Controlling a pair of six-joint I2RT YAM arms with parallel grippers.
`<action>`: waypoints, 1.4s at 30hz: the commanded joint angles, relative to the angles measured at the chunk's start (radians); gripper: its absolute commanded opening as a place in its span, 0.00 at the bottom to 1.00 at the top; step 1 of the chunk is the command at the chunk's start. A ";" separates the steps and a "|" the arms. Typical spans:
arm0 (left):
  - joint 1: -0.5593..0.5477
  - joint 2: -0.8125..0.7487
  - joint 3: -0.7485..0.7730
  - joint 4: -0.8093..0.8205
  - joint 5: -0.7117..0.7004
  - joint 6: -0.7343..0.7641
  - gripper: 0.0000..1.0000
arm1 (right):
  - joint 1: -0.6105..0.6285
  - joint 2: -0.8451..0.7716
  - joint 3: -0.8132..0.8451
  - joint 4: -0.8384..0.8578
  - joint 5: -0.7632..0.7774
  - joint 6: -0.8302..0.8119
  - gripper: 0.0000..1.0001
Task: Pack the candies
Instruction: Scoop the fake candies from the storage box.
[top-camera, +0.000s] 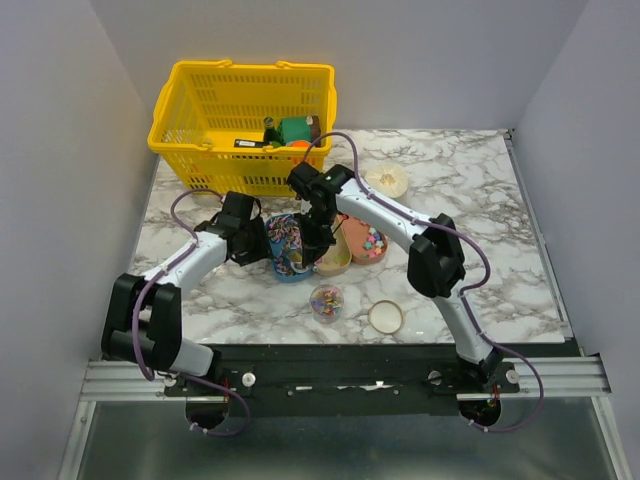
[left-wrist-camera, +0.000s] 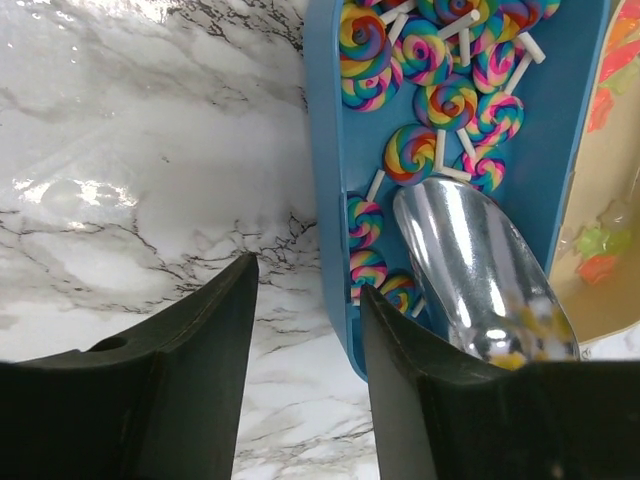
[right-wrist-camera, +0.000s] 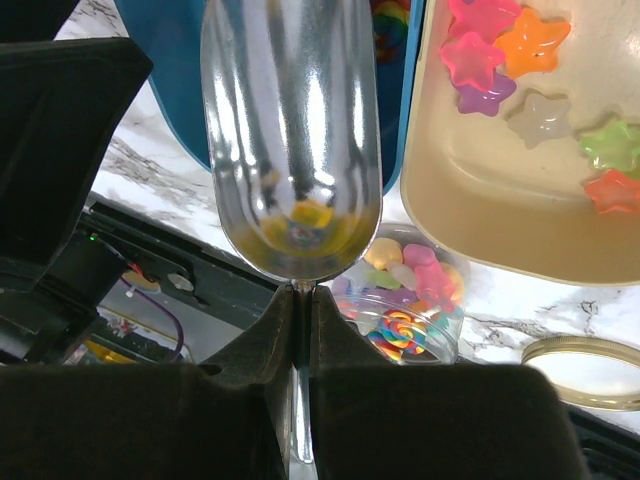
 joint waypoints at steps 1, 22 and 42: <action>0.001 0.026 -0.015 0.009 0.036 -0.011 0.50 | -0.007 0.025 0.015 -0.011 0.062 0.032 0.01; -0.023 0.119 -0.009 -0.004 0.082 0.007 0.00 | -0.007 0.100 0.041 0.124 0.177 0.013 0.01; -0.037 0.143 0.002 -0.011 0.102 0.025 0.00 | -0.007 0.099 -0.021 0.239 0.187 0.066 0.01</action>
